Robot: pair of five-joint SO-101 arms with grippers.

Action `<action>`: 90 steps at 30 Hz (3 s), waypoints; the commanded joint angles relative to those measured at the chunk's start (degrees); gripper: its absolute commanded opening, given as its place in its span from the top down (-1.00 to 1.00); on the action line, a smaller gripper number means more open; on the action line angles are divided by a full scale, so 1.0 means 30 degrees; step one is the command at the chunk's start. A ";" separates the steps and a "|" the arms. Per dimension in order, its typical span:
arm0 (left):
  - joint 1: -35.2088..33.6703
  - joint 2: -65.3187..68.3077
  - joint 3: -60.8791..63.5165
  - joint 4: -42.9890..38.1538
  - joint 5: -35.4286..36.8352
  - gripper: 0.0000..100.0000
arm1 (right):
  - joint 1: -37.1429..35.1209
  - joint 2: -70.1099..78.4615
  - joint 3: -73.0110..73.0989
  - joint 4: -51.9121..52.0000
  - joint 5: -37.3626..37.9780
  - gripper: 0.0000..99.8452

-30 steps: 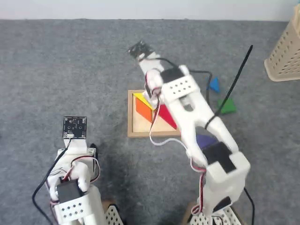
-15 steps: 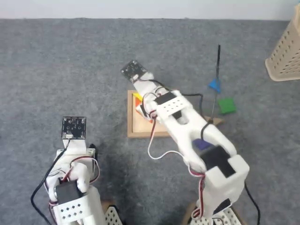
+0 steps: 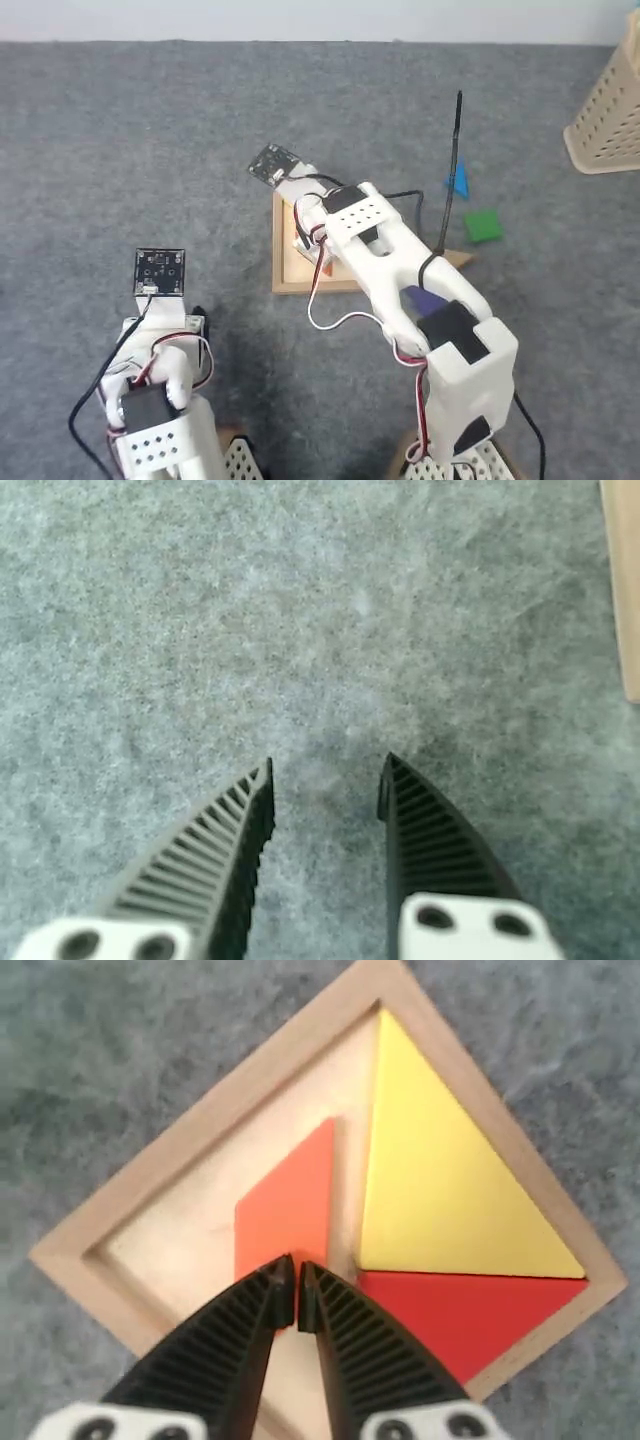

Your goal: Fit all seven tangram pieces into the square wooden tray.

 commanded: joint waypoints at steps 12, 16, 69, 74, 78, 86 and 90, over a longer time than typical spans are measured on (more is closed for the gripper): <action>-0.0059 -0.0147 -0.0220 0.0059 -0.0117 0.66 | 0.1890 -0.3648 0.4425 0.0044 0.2462 0.99; -0.0059 -0.0147 -0.0220 0.0059 -0.0117 0.66 | 0.1978 -0.4615 0.4894 -0.0513 0.2432 0.99; -0.0059 -0.0147 -0.0220 0.0059 -0.0117 0.66 | 0.2125 -0.9568 0.7443 -0.1011 0.0674 0.99; -0.0059 -0.0147 -0.0220 0.0059 -0.0117 0.66 | 0.0777 -0.9392 0.7590 -0.3883 -0.1319 0.98; -0.0059 -0.0147 -0.0220 0.0059 -0.0117 0.66 | 0.0484 -0.7810 0.7531 -0.4586 -0.1377 0.98; -0.0059 -0.0147 -0.0220 0.0059 -0.0117 0.66 | 0.0513 -0.4498 0.5304 -0.3590 -0.1348 0.78; -0.0059 -0.0147 -0.0220 0.0059 -0.0117 0.66 | 0.0601 -0.4059 0.5011 -0.3150 -0.1319 0.85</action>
